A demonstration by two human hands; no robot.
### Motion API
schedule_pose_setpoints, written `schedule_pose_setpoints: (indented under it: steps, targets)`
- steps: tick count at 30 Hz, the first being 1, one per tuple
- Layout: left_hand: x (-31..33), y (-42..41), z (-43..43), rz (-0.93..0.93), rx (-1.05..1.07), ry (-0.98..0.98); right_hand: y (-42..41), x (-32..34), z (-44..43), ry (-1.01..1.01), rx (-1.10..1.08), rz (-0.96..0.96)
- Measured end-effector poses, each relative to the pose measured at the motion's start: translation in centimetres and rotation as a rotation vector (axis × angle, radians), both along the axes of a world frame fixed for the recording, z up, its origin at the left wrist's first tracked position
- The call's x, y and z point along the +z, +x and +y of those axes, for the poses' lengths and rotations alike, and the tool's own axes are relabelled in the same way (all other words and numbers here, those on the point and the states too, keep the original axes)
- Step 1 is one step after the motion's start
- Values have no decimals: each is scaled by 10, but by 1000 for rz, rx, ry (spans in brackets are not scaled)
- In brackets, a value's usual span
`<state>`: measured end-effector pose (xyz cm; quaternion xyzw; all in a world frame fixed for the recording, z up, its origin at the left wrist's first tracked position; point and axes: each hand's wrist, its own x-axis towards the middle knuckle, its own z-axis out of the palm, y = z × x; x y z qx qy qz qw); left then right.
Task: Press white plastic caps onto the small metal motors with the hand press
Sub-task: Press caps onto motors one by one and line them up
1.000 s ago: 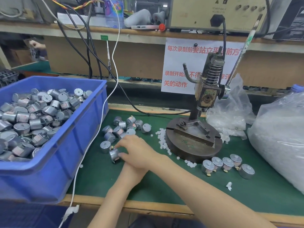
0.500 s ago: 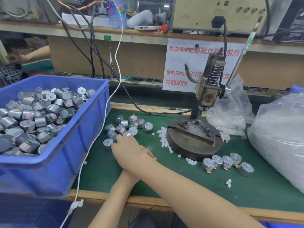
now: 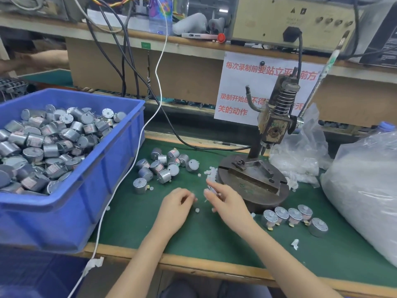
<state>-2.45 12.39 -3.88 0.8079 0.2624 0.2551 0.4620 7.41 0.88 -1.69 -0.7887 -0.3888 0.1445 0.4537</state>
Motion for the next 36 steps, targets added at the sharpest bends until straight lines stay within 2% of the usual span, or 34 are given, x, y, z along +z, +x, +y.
schedule_pose_setpoints:
  steps: [2,4,11,21,29,33,36]
  targets:
    - [-1,-1,-1,-25,9,-26,-1,-13,-6,-70,34,-140]
    - [0,-3,-2,-45,23,-45,-5,-19,-4,-74,69,-204]
    - [-2,-3,-1,-72,65,-107,-11,-24,6,-61,72,-237]
    - [-2,-1,-1,-64,91,-96,-10,-27,9,-124,95,-262]
    - [-4,0,1,-87,96,-124,-15,-27,10,-175,157,-466]
    - [-5,6,4,-142,197,-236,-18,-28,12,-246,165,-558]
    - [-2,11,8,-118,253,-240,-18,-27,14,-290,187,-615]
